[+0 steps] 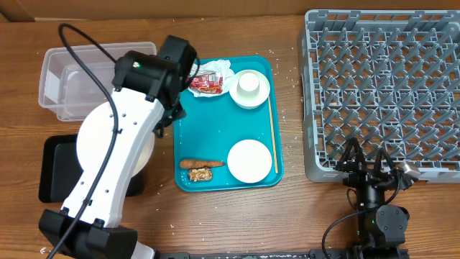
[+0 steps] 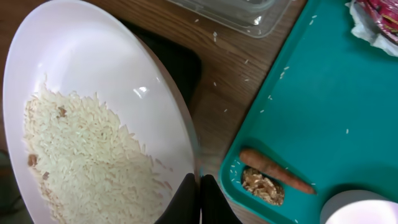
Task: Sort waste into correct bins and load items into the dishwasher
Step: 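Lift the rice plate with the left gripper and carry it left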
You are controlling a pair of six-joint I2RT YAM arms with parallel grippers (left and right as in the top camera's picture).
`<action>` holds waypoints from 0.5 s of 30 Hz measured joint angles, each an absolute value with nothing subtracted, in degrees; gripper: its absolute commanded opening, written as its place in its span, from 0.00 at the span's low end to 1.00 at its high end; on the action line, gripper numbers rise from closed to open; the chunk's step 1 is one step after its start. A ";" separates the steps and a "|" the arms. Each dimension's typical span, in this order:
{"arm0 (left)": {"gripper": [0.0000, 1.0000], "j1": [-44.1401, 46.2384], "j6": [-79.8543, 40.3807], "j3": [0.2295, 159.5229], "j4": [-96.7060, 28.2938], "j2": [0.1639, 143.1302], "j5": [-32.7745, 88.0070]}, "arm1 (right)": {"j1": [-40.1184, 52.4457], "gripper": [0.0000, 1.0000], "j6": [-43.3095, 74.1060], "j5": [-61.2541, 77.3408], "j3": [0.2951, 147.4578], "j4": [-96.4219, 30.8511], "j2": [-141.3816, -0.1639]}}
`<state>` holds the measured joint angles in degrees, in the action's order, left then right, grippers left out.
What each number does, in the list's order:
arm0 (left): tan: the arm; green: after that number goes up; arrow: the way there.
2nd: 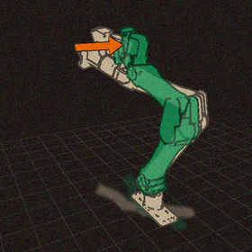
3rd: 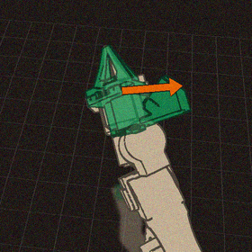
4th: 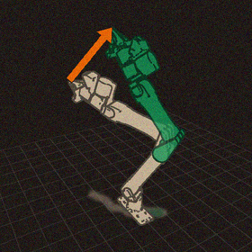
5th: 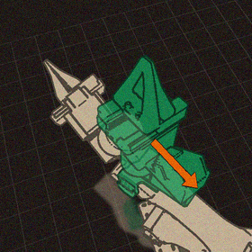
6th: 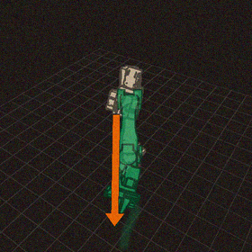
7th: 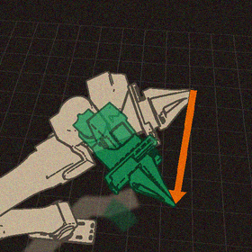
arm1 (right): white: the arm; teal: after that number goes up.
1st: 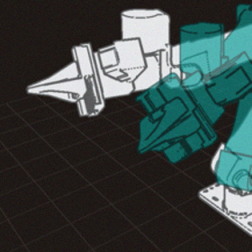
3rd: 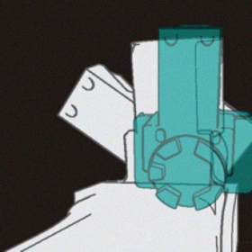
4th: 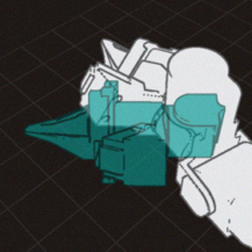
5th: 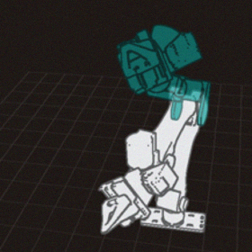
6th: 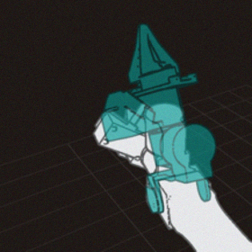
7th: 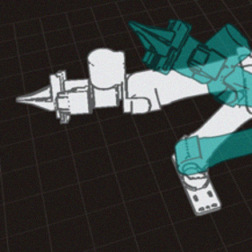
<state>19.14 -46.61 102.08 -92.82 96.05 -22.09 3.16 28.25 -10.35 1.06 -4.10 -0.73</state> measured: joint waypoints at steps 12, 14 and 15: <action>0.04 11.64 -46.04 101.80 -92.07 96.05 -18.94 | 3.16 1.00 28.23 -10.35 1.06 -4.08 -0.73; 0.04 9.87 -45.47 100.68 -90.41 96.05 -18.11 | 3.14 1.00 28.23 -10.35 1.06 -4.10 -0.73; 0.04 9.19 -44.93 99.88 -89.56 96.03 -17.67 | 3.14 1.00 28.23 -10.35 1.06 -4.12 -0.73</action>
<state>9.19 -44.93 99.88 -89.56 96.03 -17.67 3.14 28.23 -10.35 1.06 -4.12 -0.73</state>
